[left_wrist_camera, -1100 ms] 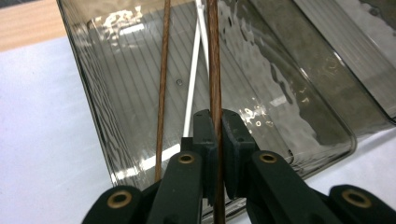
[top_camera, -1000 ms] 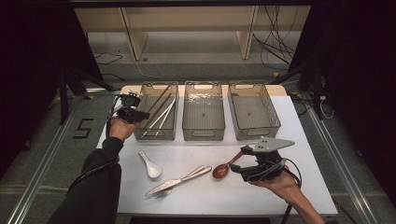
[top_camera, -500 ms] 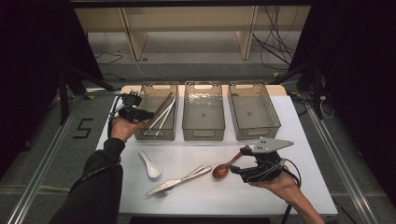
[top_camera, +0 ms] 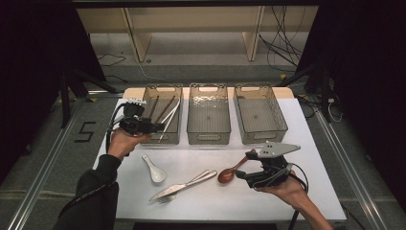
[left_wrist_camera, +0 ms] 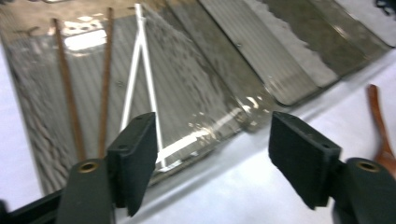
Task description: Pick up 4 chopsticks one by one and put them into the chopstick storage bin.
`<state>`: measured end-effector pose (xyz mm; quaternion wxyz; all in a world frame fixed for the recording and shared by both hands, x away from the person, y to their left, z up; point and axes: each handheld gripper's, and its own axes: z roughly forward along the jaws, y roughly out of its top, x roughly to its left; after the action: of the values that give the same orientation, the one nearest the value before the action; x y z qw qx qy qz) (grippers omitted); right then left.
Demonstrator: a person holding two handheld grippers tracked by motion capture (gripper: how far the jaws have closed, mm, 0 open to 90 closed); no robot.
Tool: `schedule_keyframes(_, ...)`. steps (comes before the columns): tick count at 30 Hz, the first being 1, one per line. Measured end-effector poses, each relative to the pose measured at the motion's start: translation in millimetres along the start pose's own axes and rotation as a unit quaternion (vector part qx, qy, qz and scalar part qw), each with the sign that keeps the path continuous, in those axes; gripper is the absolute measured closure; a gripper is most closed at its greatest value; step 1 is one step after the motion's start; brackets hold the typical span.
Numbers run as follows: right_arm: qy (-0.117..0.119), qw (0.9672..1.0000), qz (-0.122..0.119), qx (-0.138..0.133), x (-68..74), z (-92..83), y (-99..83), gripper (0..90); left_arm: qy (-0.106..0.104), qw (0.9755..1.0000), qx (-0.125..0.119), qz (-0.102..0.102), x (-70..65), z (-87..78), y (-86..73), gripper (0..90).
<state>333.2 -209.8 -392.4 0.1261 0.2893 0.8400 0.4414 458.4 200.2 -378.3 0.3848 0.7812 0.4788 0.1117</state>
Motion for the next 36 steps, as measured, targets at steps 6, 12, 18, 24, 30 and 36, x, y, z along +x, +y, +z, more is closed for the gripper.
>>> schedule_keyframes(6, -0.001, 1.0000, -0.003, -0.005, 1.2, -0.4, 0.5, 27.4, -0.012, 0.9996, 0.002, 0.025, -13.9, -7.3, -10.6, 24.7)
schedule_keyframes(12, 0.000, 1.0000, -0.006, -0.007, 2.8, -0.8, 0.9, 27.4, -0.014, 0.9986, 0.008, 0.050, -23.8, -9.7, -19.9, 23.1)
schedule_keyframes(18, 0.003, 1.0000, -0.007, -0.006, 3.4, -0.6, 0.9, 27.4, -0.009, 0.9976, 0.023, 0.065, -24.6, -8.2, -28.2, 22.8)
schedule_keyframes(24, 0.003, 0.9999, -0.010, -0.004, 3.5, -0.3, 0.8, 27.4, -0.007, 0.9963, 0.043, 0.073, -20.8, -1.2, -37.7, 22.7)
schedule_keyframes(30, 0.003, 0.9999, -0.011, -0.007, 4.1, 0.1, 0.8, 27.4, -0.002, 0.9953, 0.060, 0.076, -14.3, 5.7, -46.7, 21.5)
schedule_keyframes(36, 0.003, 0.9999, -0.012, -0.011, 5.4, -0.6, 1.2, 27.4, 0.003, 0.9943, 0.072, 0.078, -7.1, 10.3, -54.5, 23.4)
